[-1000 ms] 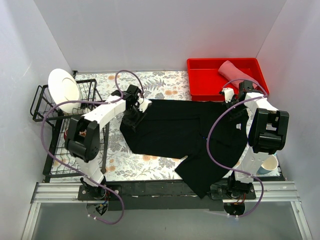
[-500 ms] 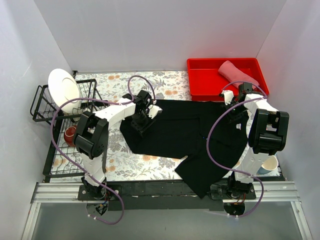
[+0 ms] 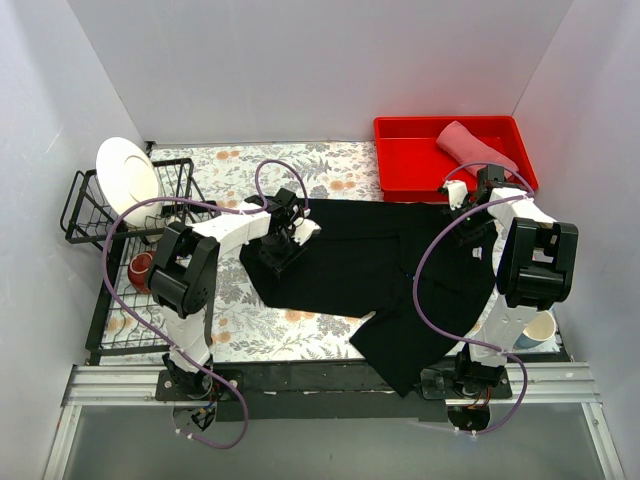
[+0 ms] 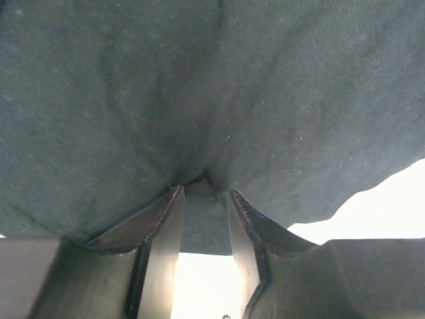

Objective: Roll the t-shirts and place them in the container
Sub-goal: Fold the T-shirt at the center of the board.

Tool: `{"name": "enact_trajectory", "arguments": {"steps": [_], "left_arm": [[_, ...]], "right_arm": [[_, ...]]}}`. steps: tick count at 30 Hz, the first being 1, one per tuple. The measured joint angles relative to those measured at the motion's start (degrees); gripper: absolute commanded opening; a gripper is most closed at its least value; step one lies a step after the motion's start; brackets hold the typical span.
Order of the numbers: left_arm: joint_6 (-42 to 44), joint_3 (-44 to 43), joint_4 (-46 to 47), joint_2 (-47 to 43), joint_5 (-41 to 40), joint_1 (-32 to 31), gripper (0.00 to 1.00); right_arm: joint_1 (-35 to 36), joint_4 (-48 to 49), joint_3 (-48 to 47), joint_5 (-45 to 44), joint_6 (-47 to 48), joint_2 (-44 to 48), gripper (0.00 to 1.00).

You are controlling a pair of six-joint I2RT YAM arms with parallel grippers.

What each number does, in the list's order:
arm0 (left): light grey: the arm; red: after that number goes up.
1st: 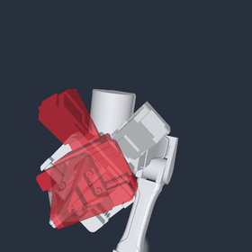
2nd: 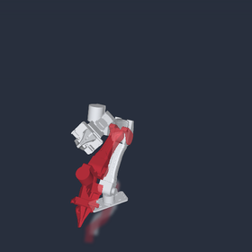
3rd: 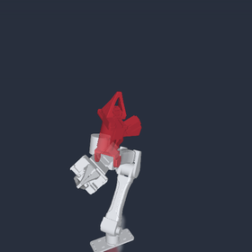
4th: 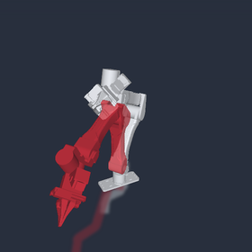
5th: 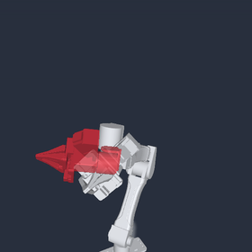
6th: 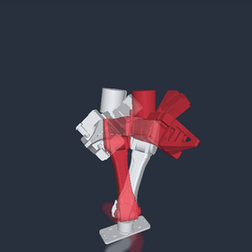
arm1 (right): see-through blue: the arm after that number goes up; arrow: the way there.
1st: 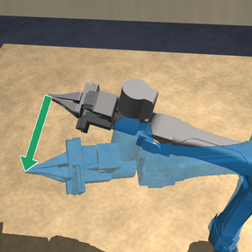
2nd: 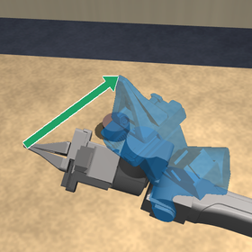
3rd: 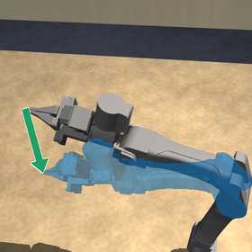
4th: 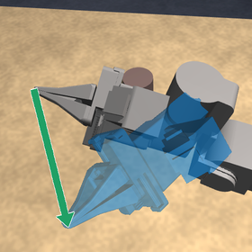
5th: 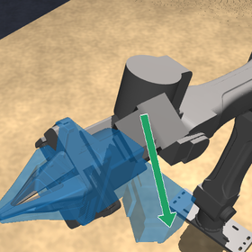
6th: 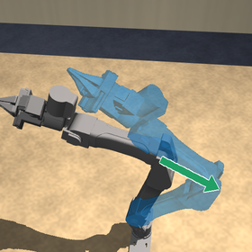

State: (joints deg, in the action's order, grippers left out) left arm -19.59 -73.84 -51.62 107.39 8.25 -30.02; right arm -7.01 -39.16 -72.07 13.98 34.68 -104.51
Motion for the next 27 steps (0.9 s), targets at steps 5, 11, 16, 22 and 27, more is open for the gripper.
{"name": "enact_trajectory", "arguments": {"steps": [5, 11, 16, 22, 27], "left_arm": [[0.2, 0.0, 1.0, 0.1, -0.4, 0.0, 0.19], [-0.4, 0.0, 1.1, 0.2, -0.8, 0.0, 0.0], [-0.4, 1.4, 1.0, -1.4, -1.5, 0.0, 0.0], [-0.3, 4.3, -0.1, -5.3, -2.2, 0.0, 0.24], [-0.7, 3.8, 0.1, -5.7, -2.5, 0.0, 0.38]], "right_arm": [[0.0, 0.0, 0.0, 0.1, 0.0, 0.0, 0.36], [0.0, 0.0, 0.0, 0.2, 0.0, 0.0, 0.36], [0.0, 0.0, 0.0, 0.4, 0.0, 0.0, 0.36], [0.0, 0.0, 0.0, 1.0, -0.3, -0.2, 0.36], [0.0, 0.0, 0.0, 1.5, -0.5, -1.4, 0.36]]}}
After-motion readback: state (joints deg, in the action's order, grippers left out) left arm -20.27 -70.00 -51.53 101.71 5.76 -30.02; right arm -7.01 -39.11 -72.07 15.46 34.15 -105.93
